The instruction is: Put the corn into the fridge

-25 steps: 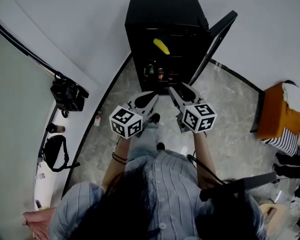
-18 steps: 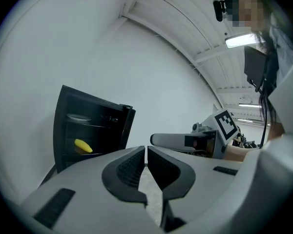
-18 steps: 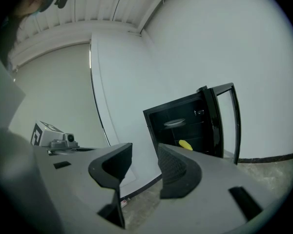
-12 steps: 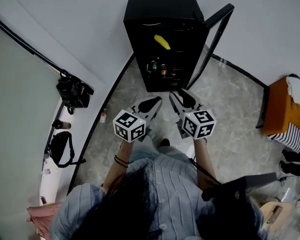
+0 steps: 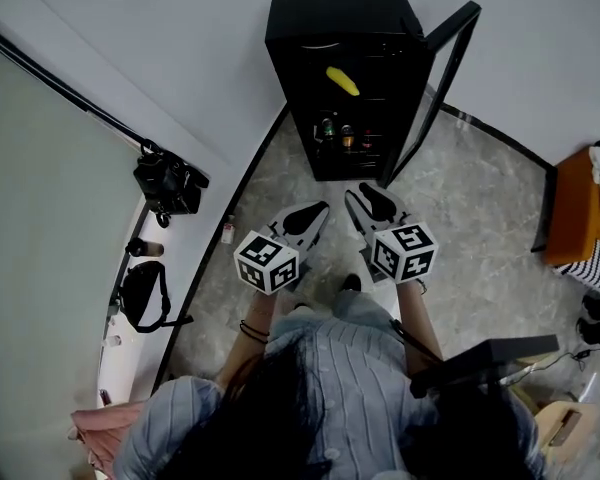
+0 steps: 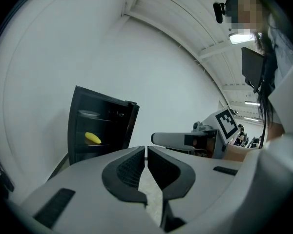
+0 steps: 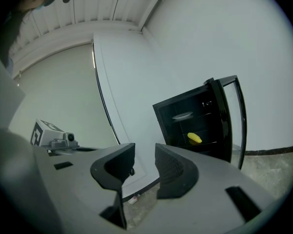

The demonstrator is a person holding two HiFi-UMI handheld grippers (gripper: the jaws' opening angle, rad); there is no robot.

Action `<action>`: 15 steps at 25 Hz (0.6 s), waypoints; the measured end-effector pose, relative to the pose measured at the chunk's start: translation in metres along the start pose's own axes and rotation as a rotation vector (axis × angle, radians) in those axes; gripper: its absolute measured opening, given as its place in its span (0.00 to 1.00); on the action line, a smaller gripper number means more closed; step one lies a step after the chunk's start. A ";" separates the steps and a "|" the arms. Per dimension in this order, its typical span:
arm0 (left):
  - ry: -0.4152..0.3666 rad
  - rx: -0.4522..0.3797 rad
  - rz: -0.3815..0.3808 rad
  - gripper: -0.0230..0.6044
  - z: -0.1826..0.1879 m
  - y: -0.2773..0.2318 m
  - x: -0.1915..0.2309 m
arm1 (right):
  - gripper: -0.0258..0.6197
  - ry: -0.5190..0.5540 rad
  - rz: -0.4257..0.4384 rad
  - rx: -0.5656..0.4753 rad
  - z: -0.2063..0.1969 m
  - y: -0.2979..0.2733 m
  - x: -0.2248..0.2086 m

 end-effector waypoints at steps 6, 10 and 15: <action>0.000 -0.002 0.003 0.05 -0.007 0.036 0.005 | 0.22 -0.007 0.011 -0.016 -0.009 -0.003 0.035; 0.000 -0.005 -0.001 0.05 -0.013 0.067 0.012 | 0.20 0.003 0.010 -0.013 -0.019 -0.005 0.068; -0.015 -0.007 -0.027 0.05 -0.022 0.107 0.009 | 0.18 0.007 -0.014 -0.031 -0.032 0.001 0.106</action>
Point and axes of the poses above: the fingertips, and each gripper's own axes: y backward along the fingers, x to its left, z out of its top, the point moved 2 cm from there along y, backward along the fingers
